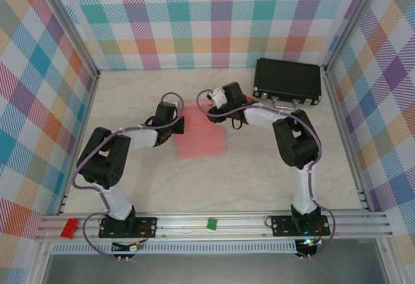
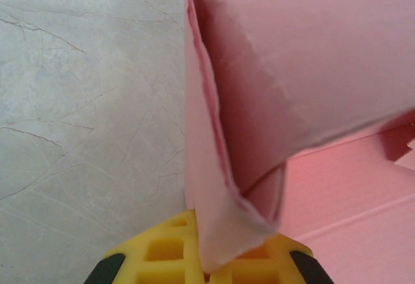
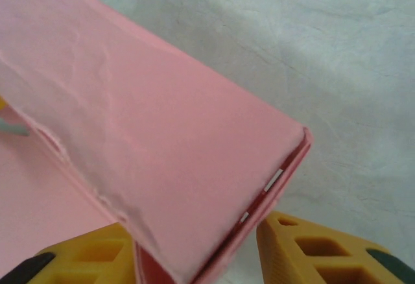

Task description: Fold the paper box

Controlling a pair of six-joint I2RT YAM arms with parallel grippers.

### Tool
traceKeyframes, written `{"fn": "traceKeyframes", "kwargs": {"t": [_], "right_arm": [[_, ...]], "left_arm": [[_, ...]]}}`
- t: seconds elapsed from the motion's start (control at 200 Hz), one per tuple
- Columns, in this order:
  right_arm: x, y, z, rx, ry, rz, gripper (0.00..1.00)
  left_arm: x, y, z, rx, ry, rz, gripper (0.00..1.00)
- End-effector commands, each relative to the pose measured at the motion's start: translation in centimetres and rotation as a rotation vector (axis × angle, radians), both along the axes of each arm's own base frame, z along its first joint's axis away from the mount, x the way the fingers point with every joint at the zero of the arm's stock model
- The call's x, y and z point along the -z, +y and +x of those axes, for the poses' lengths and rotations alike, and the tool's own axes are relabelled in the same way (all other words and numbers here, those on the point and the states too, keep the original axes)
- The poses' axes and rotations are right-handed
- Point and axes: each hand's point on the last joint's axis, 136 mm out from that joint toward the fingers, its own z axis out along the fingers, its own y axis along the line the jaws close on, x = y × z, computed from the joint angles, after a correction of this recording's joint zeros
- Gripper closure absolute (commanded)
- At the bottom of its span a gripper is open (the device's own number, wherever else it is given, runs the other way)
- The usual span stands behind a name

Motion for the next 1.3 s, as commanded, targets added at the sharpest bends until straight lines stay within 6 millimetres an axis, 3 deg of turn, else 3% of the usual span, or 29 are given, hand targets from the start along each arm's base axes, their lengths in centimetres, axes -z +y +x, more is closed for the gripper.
{"fn": "traceKeyframes", "kwargs": {"t": [0.0,0.335,1.295], "right_arm": [[0.7,0.5,0.7,0.052,-0.05,-0.021,0.59],[1.0,-0.2,2.0,0.139,-0.112,-0.097,0.72],[3.2,-1.4,2.9,0.218,-0.167,-0.345,0.87]], "left_arm": [[0.2,-1.0,-1.6,0.037,0.047,-0.034,1.0],[-0.1,-1.3,-2.5,0.035,0.089,-0.043,1.0],[0.0,-1.8,-2.5,0.031,0.133,-0.058,1.0]]}}
